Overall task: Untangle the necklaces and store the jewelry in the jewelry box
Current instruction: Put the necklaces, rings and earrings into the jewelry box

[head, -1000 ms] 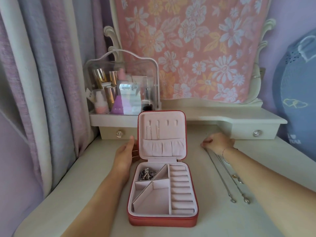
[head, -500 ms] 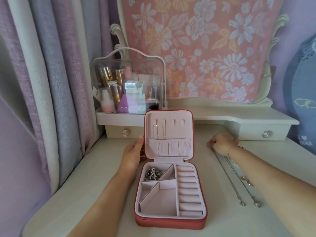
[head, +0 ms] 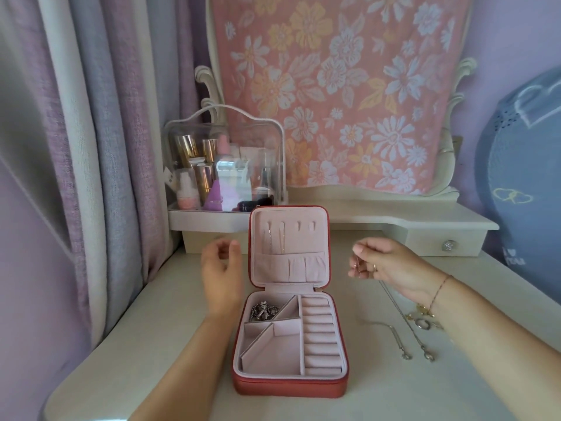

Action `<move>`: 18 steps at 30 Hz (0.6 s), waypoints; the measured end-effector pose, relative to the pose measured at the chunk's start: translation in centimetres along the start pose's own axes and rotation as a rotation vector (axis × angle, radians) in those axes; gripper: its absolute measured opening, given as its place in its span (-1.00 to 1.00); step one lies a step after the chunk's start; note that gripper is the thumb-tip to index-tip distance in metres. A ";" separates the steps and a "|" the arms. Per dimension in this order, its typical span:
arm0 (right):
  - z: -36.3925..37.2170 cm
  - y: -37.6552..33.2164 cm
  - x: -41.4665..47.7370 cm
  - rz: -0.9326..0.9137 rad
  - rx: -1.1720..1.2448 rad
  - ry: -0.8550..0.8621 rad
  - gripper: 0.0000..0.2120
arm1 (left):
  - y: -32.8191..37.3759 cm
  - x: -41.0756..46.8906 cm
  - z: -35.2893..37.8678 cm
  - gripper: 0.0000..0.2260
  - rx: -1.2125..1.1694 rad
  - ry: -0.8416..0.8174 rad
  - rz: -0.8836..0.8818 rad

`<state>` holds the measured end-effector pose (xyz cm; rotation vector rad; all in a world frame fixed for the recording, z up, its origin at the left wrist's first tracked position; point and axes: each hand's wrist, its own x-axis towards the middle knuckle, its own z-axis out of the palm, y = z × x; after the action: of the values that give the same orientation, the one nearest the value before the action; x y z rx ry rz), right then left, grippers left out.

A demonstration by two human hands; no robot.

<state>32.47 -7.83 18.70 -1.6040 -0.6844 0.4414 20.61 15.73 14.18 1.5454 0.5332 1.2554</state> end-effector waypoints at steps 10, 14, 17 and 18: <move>2.7 -4.1 -1.2 -0.128 -0.185 -0.071 -0.87 | 6.5 -3.7 3.0 -0.78 -0.184 -0.804 -0.220; 3.2 -4.2 -1.6 -0.148 -0.168 -0.067 -0.83 | 7.4 -4.4 3.7 -0.91 -0.236 -0.851 -0.214; 3.5 -4.2 -1.9 -0.155 -0.172 -0.076 -0.79 | 7.5 -4.7 3.9 -0.92 -0.223 -0.866 -0.182; 3.5 -4.1 -2.0 -0.153 -0.166 -0.074 -0.79 | 7.5 -4.7 3.9 -0.91 -0.227 -0.863 -0.181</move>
<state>28.05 -6.30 22.01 -1.6824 -0.9132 0.3403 20.51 7.39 19.12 1.6208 -0.0368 0.4069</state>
